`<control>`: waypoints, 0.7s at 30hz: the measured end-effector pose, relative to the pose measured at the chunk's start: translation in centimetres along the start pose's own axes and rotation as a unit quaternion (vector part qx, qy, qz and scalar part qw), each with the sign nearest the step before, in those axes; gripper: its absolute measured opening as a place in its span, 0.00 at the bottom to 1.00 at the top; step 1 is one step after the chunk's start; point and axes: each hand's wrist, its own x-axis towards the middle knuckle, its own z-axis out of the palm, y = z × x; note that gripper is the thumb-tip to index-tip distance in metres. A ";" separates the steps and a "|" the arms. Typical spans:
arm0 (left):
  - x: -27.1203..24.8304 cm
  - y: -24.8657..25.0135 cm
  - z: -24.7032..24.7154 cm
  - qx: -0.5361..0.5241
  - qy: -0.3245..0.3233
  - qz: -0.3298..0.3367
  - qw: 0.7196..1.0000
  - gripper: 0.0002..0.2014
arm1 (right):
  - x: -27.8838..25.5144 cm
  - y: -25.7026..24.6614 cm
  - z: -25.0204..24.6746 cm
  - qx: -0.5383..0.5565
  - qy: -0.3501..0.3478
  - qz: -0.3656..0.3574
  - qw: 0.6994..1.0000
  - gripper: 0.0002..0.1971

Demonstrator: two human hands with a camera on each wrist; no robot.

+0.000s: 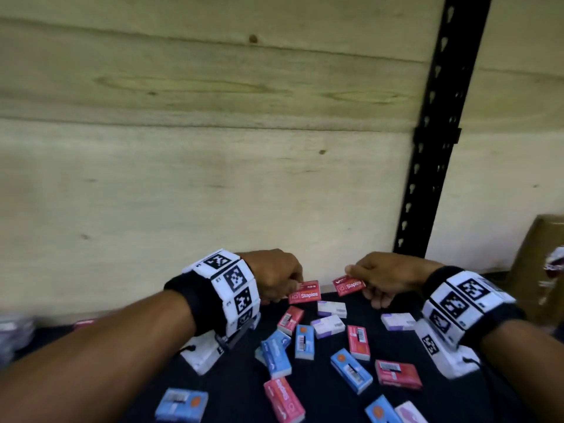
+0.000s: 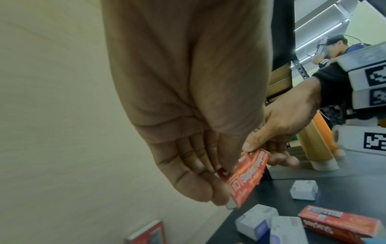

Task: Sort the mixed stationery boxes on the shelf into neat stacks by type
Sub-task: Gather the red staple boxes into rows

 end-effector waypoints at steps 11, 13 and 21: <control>-12.9 -7.7 -0.4 0.014 -0.053 -0.113 0.992 0.13 | -0.4 -9.5 5.3 -0.084 -0.045 -0.142 0.985 0.17; -15.3 -8.9 -0.1 0.017 -0.053 -0.143 0.988 0.13 | -0.3 -11.5 6.7 -0.172 -0.021 -0.197 0.965 0.18; -21.4 -13.1 2.1 -0.006 -0.058 -0.241 0.969 0.12 | -0.9 -19.6 13.3 -0.206 -0.071 -0.264 0.940 0.13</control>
